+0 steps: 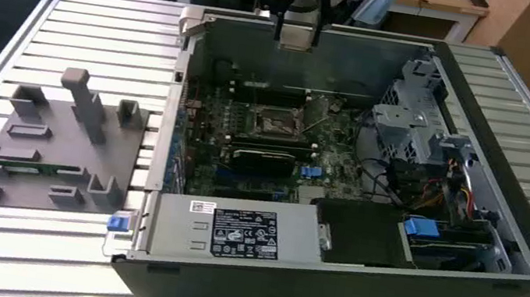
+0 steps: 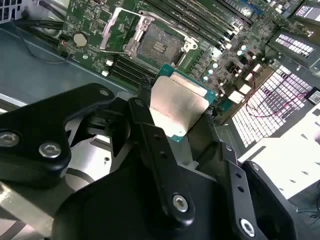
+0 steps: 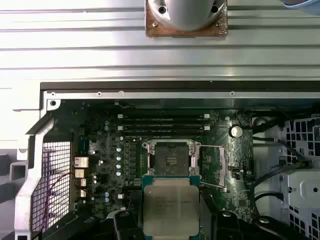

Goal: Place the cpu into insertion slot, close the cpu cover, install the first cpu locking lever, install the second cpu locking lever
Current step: 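Place the cpu into insertion slot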

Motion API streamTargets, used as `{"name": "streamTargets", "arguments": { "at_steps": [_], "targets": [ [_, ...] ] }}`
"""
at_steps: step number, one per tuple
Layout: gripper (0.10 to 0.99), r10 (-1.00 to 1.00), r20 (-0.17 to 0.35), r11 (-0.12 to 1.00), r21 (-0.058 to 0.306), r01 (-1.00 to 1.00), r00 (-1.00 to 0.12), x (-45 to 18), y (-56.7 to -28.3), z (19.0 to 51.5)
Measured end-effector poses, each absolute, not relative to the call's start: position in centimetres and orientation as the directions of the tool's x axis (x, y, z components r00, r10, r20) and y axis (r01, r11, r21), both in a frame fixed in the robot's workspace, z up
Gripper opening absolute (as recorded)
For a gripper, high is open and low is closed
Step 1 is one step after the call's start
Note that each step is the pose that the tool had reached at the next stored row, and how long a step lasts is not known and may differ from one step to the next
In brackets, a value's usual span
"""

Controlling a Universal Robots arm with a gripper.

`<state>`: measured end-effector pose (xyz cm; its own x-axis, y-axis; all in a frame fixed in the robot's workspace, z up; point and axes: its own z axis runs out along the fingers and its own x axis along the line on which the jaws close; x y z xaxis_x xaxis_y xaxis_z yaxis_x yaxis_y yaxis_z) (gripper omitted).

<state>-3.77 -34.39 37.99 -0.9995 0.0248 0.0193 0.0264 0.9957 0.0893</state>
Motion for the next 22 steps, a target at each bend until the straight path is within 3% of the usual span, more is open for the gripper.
{"name": "streamTargets", "arguments": {
  "at_steps": [22],
  "targets": [
    [0.541,0.249,0.019,0.964,0.089,0.25,-0.968,-3.77,-34.33,37.8]
  ]
}}
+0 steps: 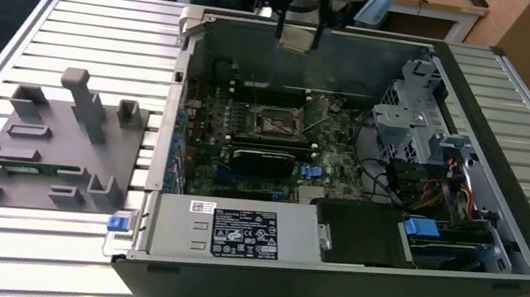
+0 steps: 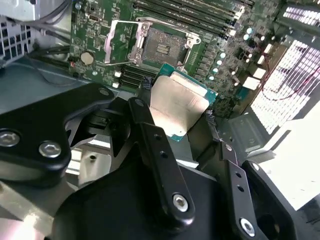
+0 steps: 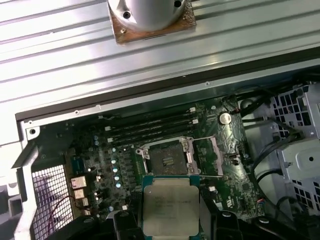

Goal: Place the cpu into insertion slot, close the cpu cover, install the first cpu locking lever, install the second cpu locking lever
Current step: 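Place the cpu into insertion slot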

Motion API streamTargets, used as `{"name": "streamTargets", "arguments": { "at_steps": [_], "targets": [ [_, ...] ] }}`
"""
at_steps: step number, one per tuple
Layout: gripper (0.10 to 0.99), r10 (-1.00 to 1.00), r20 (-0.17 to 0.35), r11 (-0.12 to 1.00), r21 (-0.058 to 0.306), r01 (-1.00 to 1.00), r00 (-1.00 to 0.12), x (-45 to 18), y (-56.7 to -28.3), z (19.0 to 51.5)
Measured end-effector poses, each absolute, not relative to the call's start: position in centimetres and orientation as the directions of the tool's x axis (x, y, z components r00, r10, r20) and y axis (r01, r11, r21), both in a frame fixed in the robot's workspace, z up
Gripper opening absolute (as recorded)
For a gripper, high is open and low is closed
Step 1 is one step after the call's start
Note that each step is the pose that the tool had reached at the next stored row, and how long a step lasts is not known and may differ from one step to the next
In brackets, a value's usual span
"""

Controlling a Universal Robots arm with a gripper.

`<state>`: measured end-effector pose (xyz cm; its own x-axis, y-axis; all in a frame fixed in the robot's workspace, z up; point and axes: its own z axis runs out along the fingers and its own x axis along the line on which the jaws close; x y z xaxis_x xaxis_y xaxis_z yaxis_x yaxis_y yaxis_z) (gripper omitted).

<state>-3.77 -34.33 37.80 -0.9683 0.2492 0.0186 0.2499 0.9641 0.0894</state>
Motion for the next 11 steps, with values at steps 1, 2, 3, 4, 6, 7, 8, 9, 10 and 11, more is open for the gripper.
{"name": "streamTargets", "arguments": {
  "at_steps": [1,2,3,4,6,7,8,9,10,11],
  "targets": [
    [0.541,0.263,0.019,0.96,0.089,0.264,-0.964,-3.77,-34.32,37.78],
    [0.541,0.277,0.019,0.957,0.089,0.277,-0.961,-3.77,-34.31,37.76],
    [0.541,0.29,0.018,0.953,0.089,0.29,-0.957,-3.77,-34.3,37.75],
    [0.541,0.301,0.018,0.949,0.089,0.302,-0.953,-3.77,-34.29,37.75],
    [0.541,0.322,0.018,0.942,0.09,0.323,-0.946,-3.77,-34.28,37.72],
    [0.541,0.334,0.018,0.938,0.09,0.334,-0.942,-3.77,-34.27,37.71],
    [0.541,0.344,0.018,0.935,0.089,0.344,-0.939,-3.77,-34.25,37.71],
    [0.541,0.355,0.018,0.931,0.089,0.355,-0.935,-3.77,-34.24,37.7],
    [0.541,0.365,0.018,0.927,0.09,0.365,-0.931,-3.77,-34.21,37.69],
    [0.541,0.375,0.018,0.923,0.09,0.375,-0.927,-3.77,-34.19,37.68]
  ]
}}
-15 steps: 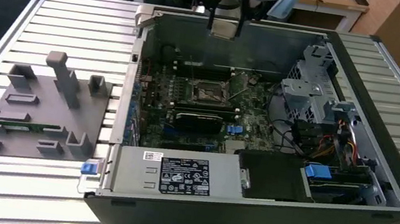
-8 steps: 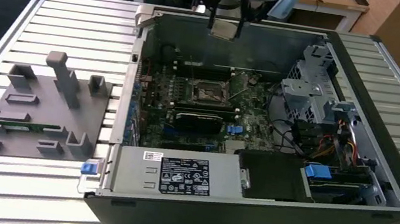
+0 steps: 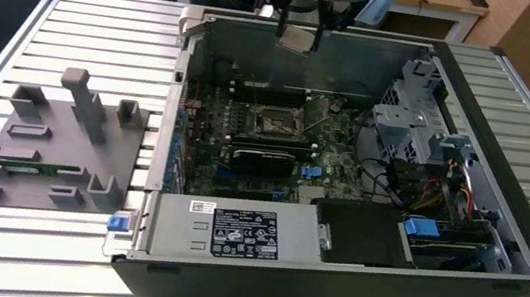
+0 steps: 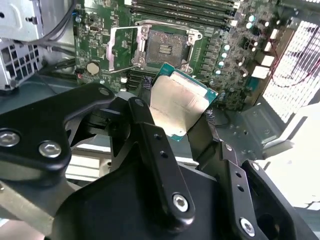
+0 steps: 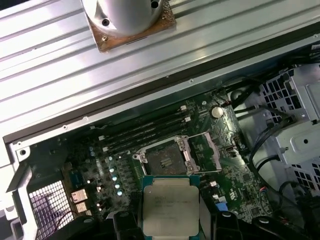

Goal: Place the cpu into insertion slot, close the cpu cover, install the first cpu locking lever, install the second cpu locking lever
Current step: 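Place the cpu into insertion slot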

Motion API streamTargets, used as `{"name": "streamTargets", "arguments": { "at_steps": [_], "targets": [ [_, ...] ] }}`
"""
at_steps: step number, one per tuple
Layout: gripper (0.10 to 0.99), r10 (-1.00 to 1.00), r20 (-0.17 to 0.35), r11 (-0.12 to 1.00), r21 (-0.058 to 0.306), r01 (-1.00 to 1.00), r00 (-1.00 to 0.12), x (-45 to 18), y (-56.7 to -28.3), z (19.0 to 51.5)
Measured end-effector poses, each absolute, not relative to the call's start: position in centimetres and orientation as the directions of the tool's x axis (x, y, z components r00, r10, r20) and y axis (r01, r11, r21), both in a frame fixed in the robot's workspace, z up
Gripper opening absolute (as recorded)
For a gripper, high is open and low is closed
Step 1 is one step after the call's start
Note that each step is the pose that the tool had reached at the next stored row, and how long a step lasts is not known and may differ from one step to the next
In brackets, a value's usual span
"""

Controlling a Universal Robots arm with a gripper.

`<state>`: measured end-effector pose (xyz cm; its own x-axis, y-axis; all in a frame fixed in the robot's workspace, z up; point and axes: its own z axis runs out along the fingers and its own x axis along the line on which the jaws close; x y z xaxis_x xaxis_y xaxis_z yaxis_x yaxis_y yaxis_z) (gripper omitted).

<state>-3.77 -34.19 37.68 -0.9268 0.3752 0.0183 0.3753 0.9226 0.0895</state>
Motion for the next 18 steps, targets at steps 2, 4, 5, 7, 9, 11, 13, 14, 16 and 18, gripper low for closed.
{"name": "streamTargets", "arguments": {
  "at_steps": [2,4,5,7,9,11,13,14,16,18],
  "targets": [
    [0.541,0.396,0.018,0.914,0.09,0.396,-0.918,-3.77,-34.16,37.66],
    [0.541,0.418,0.018,0.904,0.09,0.418,-0.908,-3.77,-34.13,37.63],
    [0.541,0.429,0.018,0.899,0.09,0.429,-0.903,-3.77,-34.12,37.62],
    [0.541,0.451,0.018,0.888,0.09,0.45,-0.893,-3.76,-34.11,37.59],
    [0.541,0.473,0.018,0.877,0.09,0.473,-0.881,-3.76,-34.1,37.54],
    [0.541,0.498,0.018,0.863,0.089,0.497,-0.867,-3.77,-34.1,37.49],
    [0.541,0.523,0.018,0.848,0.089,0.522,-0.852,-3.77,-34.09,37.43],
    [0.541,0.536,0.018,0.84,0.089,0.536,-0.844,-3.77,-34.09,37.4],
    [0.541,0.566,0.018,0.82,0.089,0.565,-0.824,-3.77,-34.09,37.33],
    [0.541,0.596,0.018,0.799,0.089,0.595,-0.803,-3.77,-34.09,37.27]
  ]
}}
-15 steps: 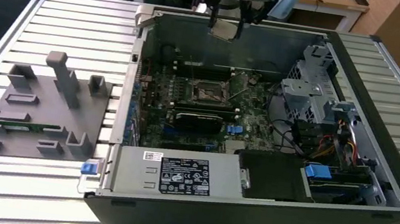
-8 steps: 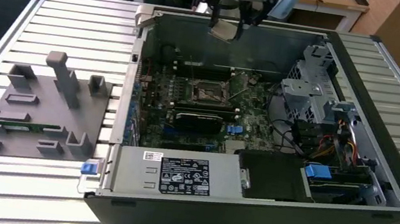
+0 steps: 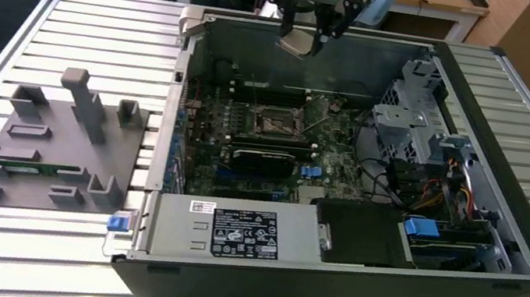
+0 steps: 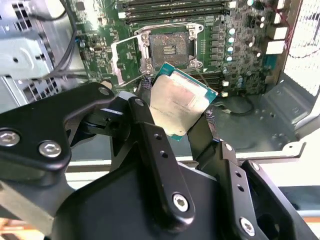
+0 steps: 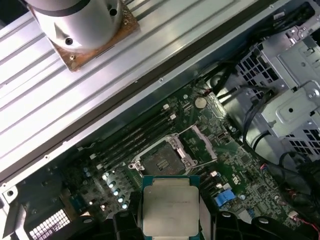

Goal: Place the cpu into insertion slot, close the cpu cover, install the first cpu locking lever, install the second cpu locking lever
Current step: 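Place the cpu into insertion slot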

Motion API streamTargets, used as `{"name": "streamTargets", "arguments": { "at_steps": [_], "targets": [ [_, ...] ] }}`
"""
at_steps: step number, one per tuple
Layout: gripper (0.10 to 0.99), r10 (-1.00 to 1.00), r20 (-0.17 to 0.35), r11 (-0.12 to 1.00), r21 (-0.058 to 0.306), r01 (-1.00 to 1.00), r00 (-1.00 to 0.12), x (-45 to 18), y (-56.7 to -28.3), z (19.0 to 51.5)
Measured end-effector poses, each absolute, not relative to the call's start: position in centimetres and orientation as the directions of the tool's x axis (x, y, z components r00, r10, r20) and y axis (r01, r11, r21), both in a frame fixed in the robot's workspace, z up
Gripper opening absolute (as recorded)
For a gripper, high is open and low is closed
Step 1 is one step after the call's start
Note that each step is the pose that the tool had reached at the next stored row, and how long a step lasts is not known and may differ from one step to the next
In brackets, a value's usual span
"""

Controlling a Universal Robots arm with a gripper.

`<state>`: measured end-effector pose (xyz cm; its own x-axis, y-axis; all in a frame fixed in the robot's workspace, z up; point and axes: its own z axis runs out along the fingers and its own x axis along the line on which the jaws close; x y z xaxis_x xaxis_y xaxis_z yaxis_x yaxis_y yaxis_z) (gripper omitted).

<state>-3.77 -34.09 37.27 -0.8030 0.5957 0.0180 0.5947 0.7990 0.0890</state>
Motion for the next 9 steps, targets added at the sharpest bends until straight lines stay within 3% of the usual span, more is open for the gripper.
{"name": "streamTargets", "arguments": {
  "at_steps": [9],
  "targets": [
    [0.541,0.692,0.018,0.718,0.089,0.691,-0.721,-3.76,-34.04,37.06]
  ]
}}
